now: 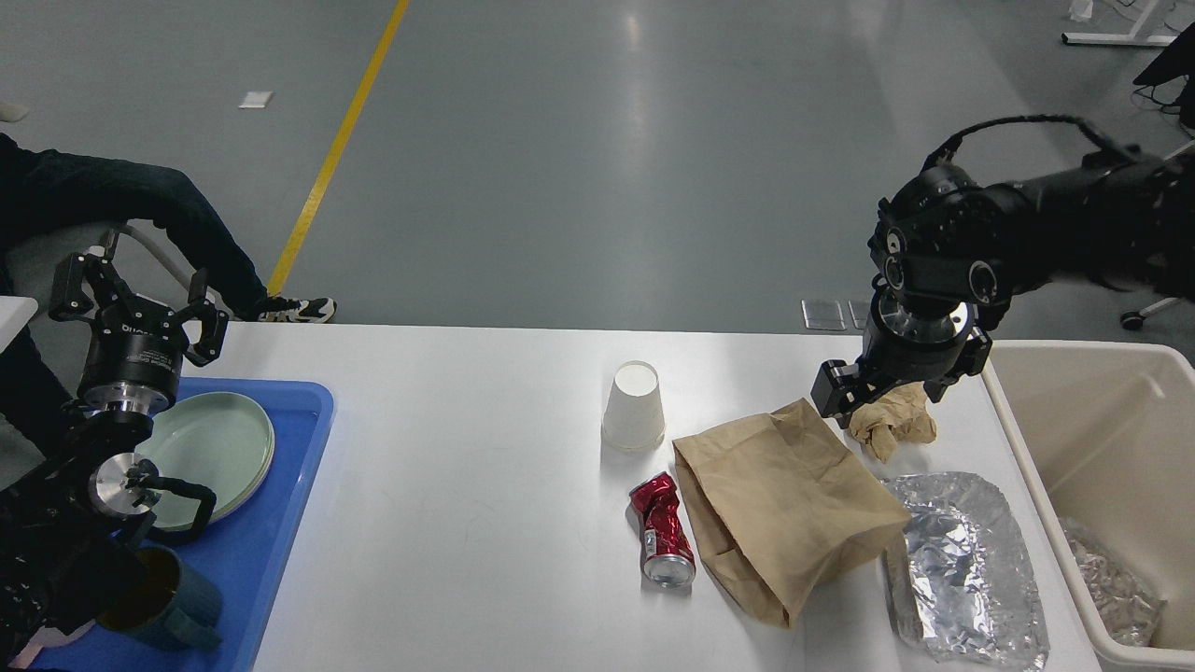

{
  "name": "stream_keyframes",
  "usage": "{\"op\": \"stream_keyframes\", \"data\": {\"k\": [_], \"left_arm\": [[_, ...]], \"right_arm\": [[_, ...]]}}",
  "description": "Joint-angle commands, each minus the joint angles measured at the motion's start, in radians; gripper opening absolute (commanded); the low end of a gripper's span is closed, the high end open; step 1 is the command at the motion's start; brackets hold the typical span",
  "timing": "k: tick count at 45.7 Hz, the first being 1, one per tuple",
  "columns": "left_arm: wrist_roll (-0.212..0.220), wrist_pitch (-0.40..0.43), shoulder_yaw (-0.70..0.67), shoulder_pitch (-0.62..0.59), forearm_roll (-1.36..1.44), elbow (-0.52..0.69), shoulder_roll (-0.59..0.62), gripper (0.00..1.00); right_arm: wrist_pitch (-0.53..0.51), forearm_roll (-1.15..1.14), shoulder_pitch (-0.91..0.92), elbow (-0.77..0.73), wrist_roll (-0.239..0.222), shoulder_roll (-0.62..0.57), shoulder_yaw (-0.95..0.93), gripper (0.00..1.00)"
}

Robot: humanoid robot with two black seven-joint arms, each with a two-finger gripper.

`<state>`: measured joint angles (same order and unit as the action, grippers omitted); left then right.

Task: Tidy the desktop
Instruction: 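Lower the right gripper and grasp the brown paper bag, then lift the paper bag and drop it into the white bin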

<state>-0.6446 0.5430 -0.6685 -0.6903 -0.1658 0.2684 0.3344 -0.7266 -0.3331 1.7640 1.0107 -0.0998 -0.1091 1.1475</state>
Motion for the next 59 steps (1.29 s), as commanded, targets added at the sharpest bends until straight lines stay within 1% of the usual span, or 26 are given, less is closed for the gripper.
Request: {"op": "stream_keyframes", "data": {"k": [1, 4, 11, 21, 24, 25, 27, 29, 34, 35, 36, 40, 41, 46, 54, 59], "left_arm": [[0.0, 0.0, 0.0, 0.0, 0.0, 0.0, 0.0, 0.96], [-0.001, 0.0, 0.0, 0.0, 0.0, 0.0, 0.0, 0.96], [0.0, 0.0, 0.0, 0.0, -0.001, 0.0, 0.0, 0.96], [0.0, 0.0, 0.0, 0.0, 0.0, 0.0, 0.0, 0.96], [-0.001, 0.0, 0.0, 0.0, 0.0, 0.0, 0.0, 0.96], [0.0, 0.0, 0.001, 0.0, 0.0, 0.0, 0.0, 0.96], [0.0, 0.0, 0.0, 0.0, 0.0, 0.0, 0.0, 0.96], [0.0, 0.0, 0.0, 0.0, 0.0, 0.0, 0.0, 0.96], [-0.001, 0.0, 0.0, 0.0, 0.0, 0.0, 0.0, 0.96], [0.0, 0.0, 0.0, 0.0, 0.0, 0.0, 0.0, 0.96], [0.0, 0.0, 0.001, 0.0, 0.0, 0.0, 0.0, 0.96], [0.0, 0.0, 0.0, 0.0, 0.0, 0.0, 0.0, 0.96], [0.0, 0.0, 0.0, 0.0, -0.001, 0.0, 0.0, 0.96], [0.0, 0.0, 0.0, 0.0, 0.0, 0.0, 0.0, 0.96], [0.0, 0.0, 0.0, 0.0, 0.0, 0.0, 0.0, 0.96], [-0.001, 0.0, 0.0, 0.0, 0.0, 0.0, 0.0, 0.96]], "right_arm": [[0.073, 0.002, -0.141, -0.092, 0.0, 0.005, -0.011, 1.0], [0.113, 0.0, -0.185, -0.101, 0.0, 0.005, -0.011, 1.0], [0.245, 0.002, -0.279, -0.129, 0.0, 0.006, -0.012, 1.0], [0.326, 0.011, -0.357, -0.182, 0.0, 0.025, -0.026, 1.0], [0.366, 0.011, -0.363, -0.181, 0.0, 0.025, -0.034, 1.0], [0.38, 0.011, -0.365, -0.181, 0.0, 0.025, -0.034, 0.98], [0.404, 0.011, -0.365, -0.179, -0.001, 0.026, -0.034, 0.94], [0.414, 0.011, -0.365, -0.175, -0.001, 0.029, -0.034, 0.84], [0.411, 0.011, -0.362, -0.167, -0.003, 0.054, -0.034, 0.48], [0.409, 0.011, -0.363, -0.167, -0.003, 0.057, -0.034, 0.4], [0.408, 0.011, -0.363, -0.165, -0.003, 0.058, -0.034, 0.28], [0.403, 0.011, -0.365, -0.15, -0.005, 0.059, -0.035, 0.02], [0.4, 0.012, -0.365, -0.15, -0.003, 0.059, -0.035, 0.0], [0.385, 0.016, -0.365, -0.15, -0.005, 0.059, -0.049, 0.0], [0.394, 0.028, -0.362, -0.15, -0.005, 0.045, -0.077, 0.0], [0.395, 0.028, -0.344, -0.147, -0.003, 0.0, -0.086, 0.0]]}}
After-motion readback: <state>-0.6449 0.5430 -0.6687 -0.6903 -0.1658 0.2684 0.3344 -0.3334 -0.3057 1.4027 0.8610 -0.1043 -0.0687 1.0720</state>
